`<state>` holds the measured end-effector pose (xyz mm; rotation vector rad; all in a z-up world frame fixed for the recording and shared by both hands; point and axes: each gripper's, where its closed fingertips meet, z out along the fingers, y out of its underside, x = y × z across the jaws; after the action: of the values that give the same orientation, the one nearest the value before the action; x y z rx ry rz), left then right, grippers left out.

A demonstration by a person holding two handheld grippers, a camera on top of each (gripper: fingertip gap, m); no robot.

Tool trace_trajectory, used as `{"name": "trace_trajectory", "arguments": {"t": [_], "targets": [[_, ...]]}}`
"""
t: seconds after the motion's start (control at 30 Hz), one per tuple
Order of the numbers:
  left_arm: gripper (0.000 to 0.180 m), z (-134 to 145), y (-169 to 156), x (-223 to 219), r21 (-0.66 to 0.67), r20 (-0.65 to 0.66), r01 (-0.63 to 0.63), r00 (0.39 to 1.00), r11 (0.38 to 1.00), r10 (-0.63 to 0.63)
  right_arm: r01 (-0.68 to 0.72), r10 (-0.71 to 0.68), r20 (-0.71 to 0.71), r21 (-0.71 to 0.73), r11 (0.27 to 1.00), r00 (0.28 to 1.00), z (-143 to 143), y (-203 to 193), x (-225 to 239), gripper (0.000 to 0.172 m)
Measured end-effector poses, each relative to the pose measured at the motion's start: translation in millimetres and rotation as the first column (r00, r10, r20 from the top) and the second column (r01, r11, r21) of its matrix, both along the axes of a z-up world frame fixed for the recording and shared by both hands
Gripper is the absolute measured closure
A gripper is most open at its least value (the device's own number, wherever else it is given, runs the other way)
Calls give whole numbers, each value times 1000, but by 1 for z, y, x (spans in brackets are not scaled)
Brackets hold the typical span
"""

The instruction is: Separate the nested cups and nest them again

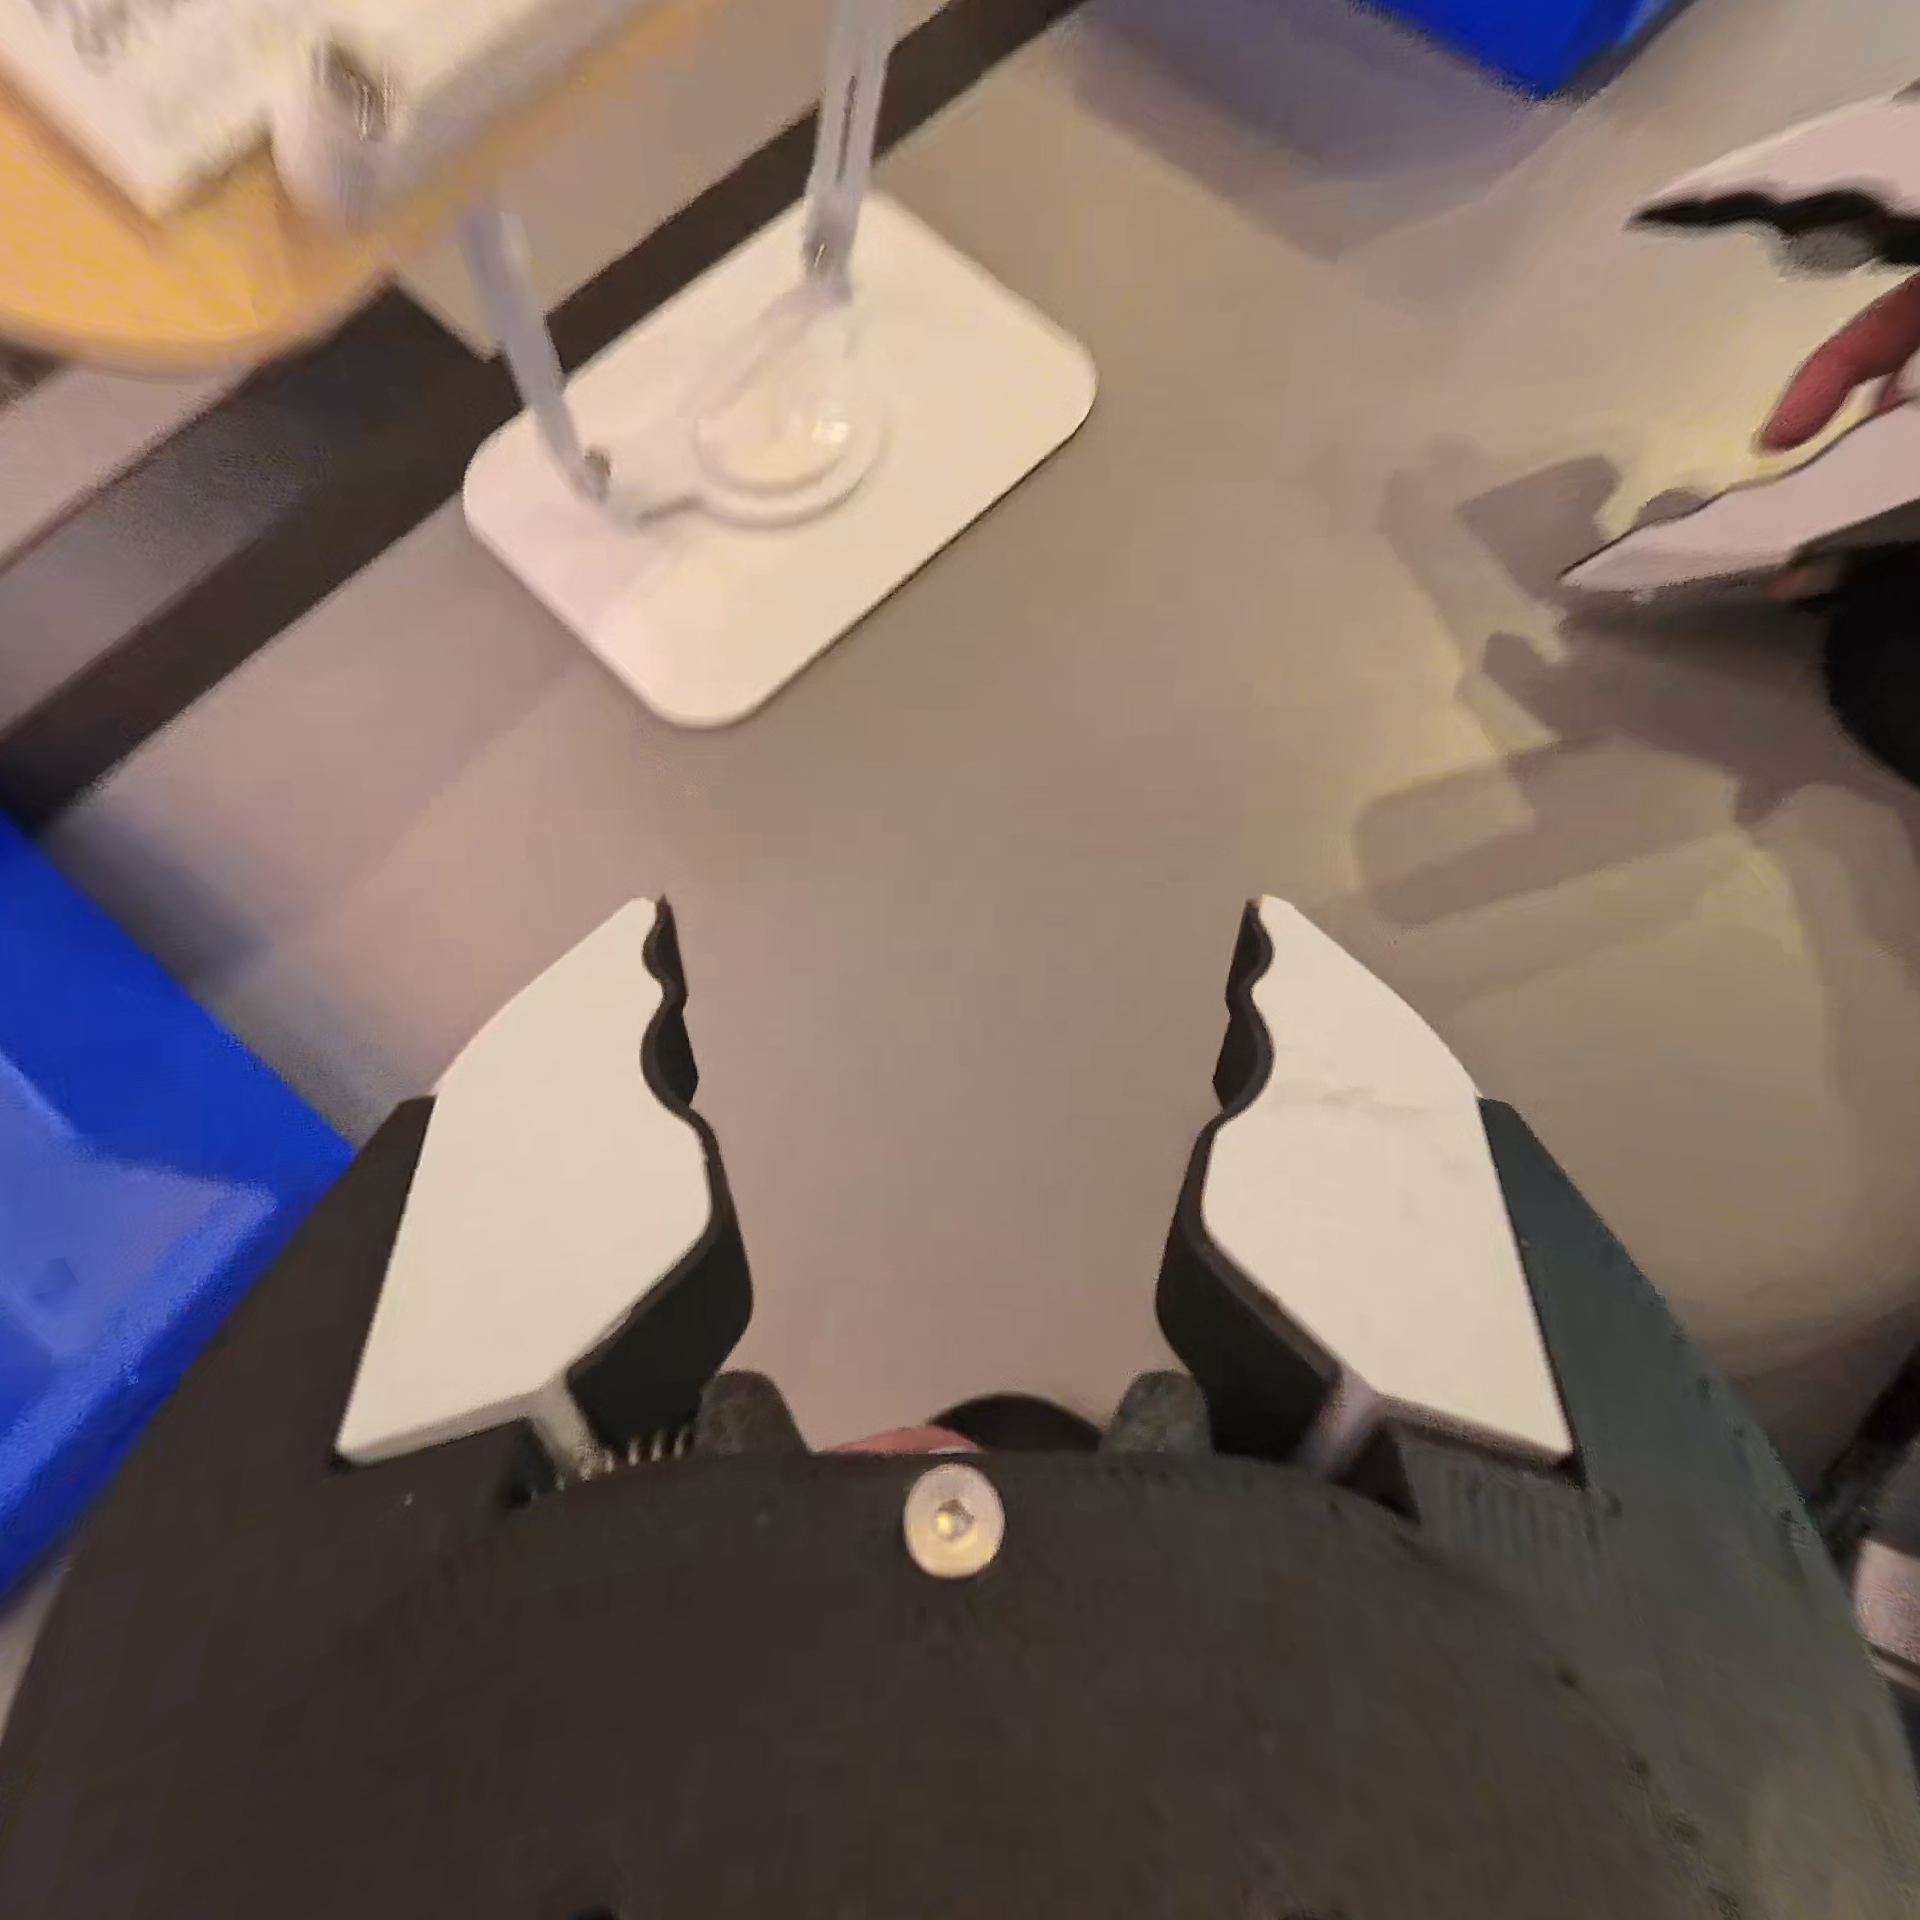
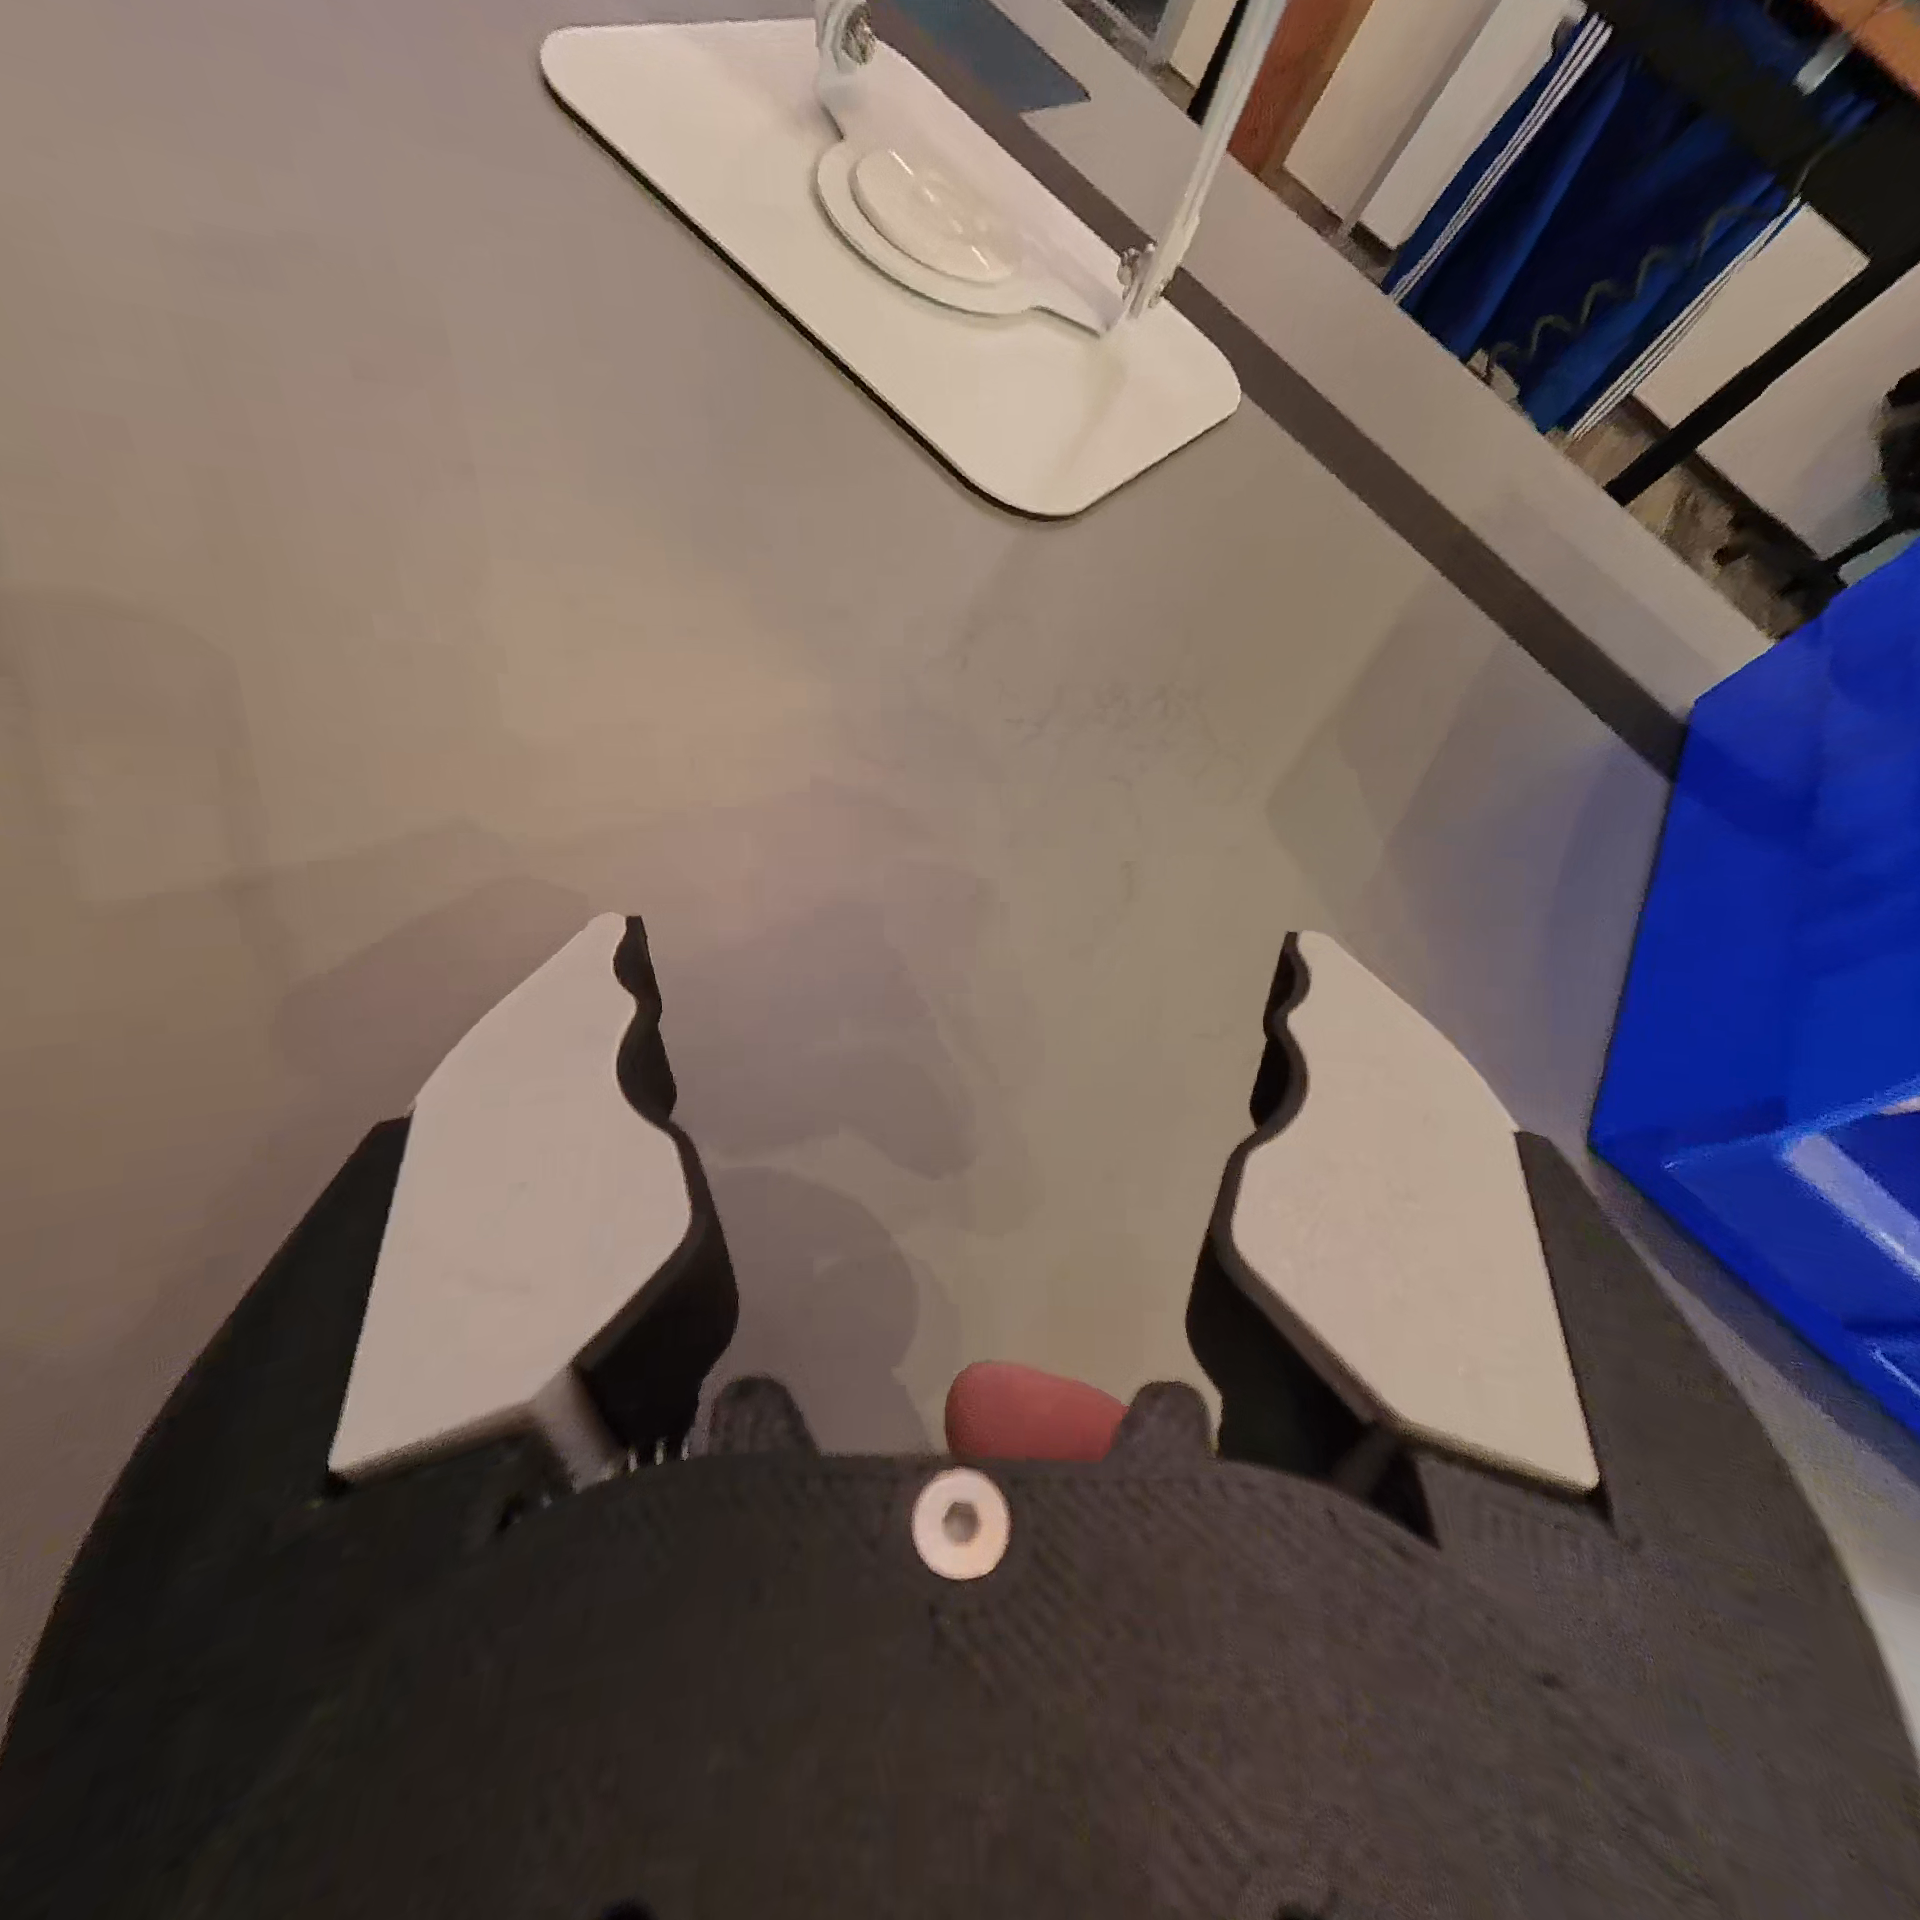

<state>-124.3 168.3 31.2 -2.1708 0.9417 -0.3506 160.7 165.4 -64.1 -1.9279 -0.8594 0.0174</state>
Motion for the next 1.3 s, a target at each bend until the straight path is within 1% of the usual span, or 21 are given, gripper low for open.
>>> {"name": "trace_trajectory", "arguments": {"t": [0.17, 0.23, 0.37, 0.43, 0.53, 0.67, 0.77, 0.97, 1.13, 1.2, 1.27, 1.3], "targets": [[68, -58, -10, -41, -106, 8, -166, 986, 980, 168, 33, -33, 7, -3, 999, 999, -4, 5, 6, 53], [63, -78, -15, -52, -139, -1, -209, 978, 968, 211, 31, -31, 22, 17, 999, 999, -4, 6, 6, 51], [55, -100, -15, -67, -123, -24, -267, 964, 956, 266, 32, -32, 42, 13, 999, 999, -6, 6, 6, 50], [55, -109, -13, -71, -124, -31, -293, 956, 948, 291, 35, -36, 43, 15, 999, 998, -6, 7, 7, 50], [57, -130, -14, -76, -151, -93, -303, 952, 941, 292, 38, -38, 43, 16, 999, 998, -6, 7, 7, 51], [61, -134, -11, -79, -150, -122, -325, 943, 934, 309, 39, -40, 44, 17, 999, 998, -6, 7, 7, 52], [66, -137, -12, -77, -152, -132, -312, 947, 938, 293, 43, -44, 44, 19, 999, 998, -6, 8, 8, 53], [72, -135, -12, -77, -132, -121, -302, 950, 944, 287, 43, -44, 44, 16, 999, 998, -6, 8, 8, 55], [74, -136, -12, -76, -136, -118, -301, 951, 944, 286, 43, -44, 38, 11, 999, 998, -7, 8, 8, 53], [74, -136, -12, -77, -135, -120, -301, 951, 944, 286, 54, -54, 2, 16, 998, 999, -3, 9, 10, 53], [72, -135, -12, -77, -134, -117, -301, 951, 944, 286, 99, -95, -99, 32, 995, 990, 9, 12, 20, 52], [68, -133, -12, -76, -136, -105, -298, 953, 945, 286, 135, -127, -168, 38, 990, 978, 17, 14, 28, 53]]}}
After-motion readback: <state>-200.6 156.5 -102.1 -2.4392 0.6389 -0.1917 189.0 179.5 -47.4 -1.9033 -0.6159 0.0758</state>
